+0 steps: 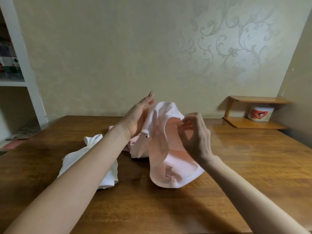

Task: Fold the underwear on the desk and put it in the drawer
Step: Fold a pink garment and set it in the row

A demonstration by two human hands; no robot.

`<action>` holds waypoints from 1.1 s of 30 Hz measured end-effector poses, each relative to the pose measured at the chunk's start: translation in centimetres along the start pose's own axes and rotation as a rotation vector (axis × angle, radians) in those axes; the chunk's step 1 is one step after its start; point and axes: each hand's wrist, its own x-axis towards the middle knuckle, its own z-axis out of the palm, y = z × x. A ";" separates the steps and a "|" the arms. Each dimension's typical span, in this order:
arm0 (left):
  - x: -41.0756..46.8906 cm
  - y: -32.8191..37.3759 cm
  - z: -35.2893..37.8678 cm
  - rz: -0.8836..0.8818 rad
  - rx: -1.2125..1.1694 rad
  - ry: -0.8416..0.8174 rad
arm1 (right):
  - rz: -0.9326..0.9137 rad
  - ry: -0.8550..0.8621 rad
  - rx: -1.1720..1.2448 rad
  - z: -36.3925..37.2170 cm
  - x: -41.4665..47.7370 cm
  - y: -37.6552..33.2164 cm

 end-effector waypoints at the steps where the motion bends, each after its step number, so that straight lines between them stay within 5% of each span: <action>1: 0.1 0.2 -0.1 0.064 -0.003 -0.014 | -0.045 -0.036 -0.041 0.0 -1.1 0.2; 4: -0.7 1.4 -0.6 0.248 0.017 -0.194 | -0.128 -0.054 -0.340 0.2 -2.9 1.8; 8: -2.1 2.4 -0.8 0.363 0.036 -0.332 | 0.244 0.083 -0.419 -0.1 -2.0 3.3; 11: -2.0 2.6 -0.6 0.369 -0.069 -0.206 | 0.595 -0.142 -0.050 0.0 -0.8 3.6; 14: -1.8 3.0 -1.0 0.362 -0.108 -0.056 | 0.737 -0.436 0.139 -0.2 -0.7 4.0; 21: -3.0 4.2 -1.9 0.471 -0.226 -0.122 | 0.924 -0.468 0.436 -4.6 3.3 4.9; 23: -2.1 3.7 -2.9 0.388 -0.172 0.022 | 0.955 -0.545 0.488 -6.1 4.4 5.8; 26: -0.6 1.1 -5.9 0.012 0.038 0.296 | 1.076 -0.843 0.498 -7.2 4.2 7.2; 29: -0.5 -2.3 -9.2 -0.311 0.199 0.367 | 1.112 -1.118 0.443 -7.7 2.4 8.6; 31: -0.4 -3.5 -10.2 -0.404 0.320 0.390 | 0.985 -1.146 0.289 -7.3 1.7 8.1; 33: 0.3 -3.8 -10.1 -0.454 0.455 0.441 | 0.778 -0.940 0.181 -6.3 1.7 7.4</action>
